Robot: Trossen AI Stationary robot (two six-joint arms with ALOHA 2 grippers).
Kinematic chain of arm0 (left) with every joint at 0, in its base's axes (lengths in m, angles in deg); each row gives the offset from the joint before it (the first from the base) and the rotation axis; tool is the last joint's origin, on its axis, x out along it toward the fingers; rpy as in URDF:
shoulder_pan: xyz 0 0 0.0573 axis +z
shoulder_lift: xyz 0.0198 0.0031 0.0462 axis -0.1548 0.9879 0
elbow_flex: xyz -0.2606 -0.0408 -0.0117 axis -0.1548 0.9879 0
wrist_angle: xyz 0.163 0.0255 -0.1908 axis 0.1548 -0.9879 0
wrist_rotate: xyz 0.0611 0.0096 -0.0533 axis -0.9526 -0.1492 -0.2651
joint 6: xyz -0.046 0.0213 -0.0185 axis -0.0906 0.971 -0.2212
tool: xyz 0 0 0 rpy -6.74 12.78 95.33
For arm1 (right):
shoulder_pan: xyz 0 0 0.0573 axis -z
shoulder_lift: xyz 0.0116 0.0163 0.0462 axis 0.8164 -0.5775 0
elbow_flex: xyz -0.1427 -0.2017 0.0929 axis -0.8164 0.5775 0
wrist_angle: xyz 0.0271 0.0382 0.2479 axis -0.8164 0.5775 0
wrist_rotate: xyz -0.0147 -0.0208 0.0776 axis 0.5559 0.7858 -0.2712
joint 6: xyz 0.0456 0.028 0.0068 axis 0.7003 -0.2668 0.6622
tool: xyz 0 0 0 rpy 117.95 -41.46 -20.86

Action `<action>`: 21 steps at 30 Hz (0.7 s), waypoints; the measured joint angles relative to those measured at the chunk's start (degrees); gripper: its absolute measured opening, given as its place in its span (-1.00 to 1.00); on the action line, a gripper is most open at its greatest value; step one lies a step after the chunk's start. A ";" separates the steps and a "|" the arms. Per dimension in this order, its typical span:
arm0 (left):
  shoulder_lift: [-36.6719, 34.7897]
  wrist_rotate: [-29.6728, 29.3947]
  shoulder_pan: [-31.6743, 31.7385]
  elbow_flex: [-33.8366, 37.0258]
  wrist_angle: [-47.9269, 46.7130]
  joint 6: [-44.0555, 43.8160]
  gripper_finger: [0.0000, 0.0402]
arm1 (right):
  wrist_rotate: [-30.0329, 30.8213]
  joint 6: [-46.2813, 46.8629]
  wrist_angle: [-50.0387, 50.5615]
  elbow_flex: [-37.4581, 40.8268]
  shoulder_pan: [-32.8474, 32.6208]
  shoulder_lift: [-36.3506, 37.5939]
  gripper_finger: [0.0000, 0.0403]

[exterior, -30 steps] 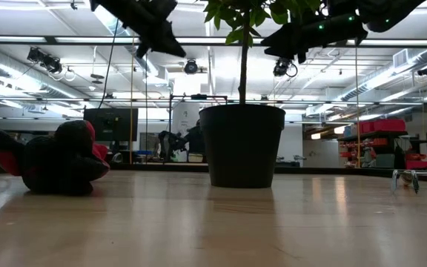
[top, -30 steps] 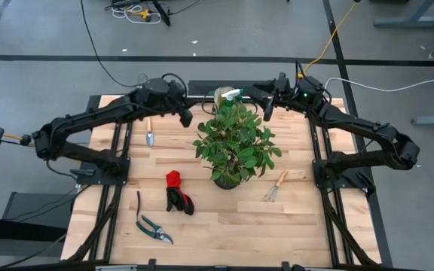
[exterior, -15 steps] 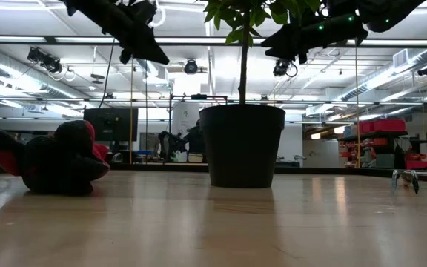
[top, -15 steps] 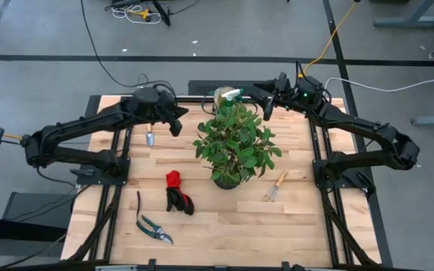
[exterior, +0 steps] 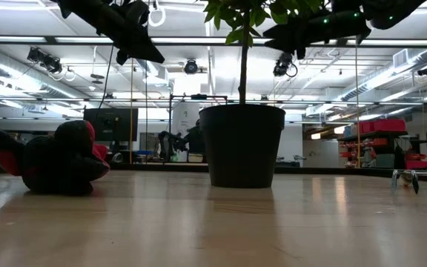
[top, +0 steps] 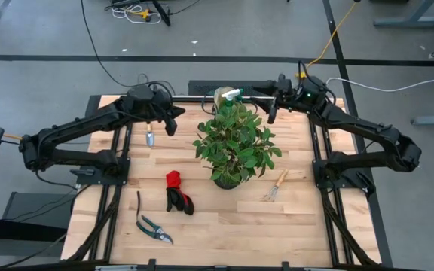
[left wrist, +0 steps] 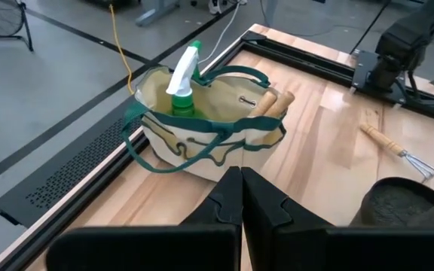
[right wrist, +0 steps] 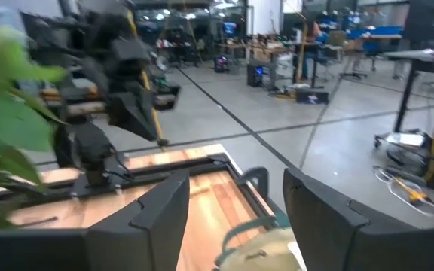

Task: Pick & Place Garden tools in Gardening bag
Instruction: Put the brown hand rake into the gardening bag

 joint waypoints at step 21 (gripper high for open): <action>0.07 1.08 0.10 0.00 0.90 -2.17 -0.96 | -0.67 -4.34 37.86 -0.07 -8.93 19.70 0.08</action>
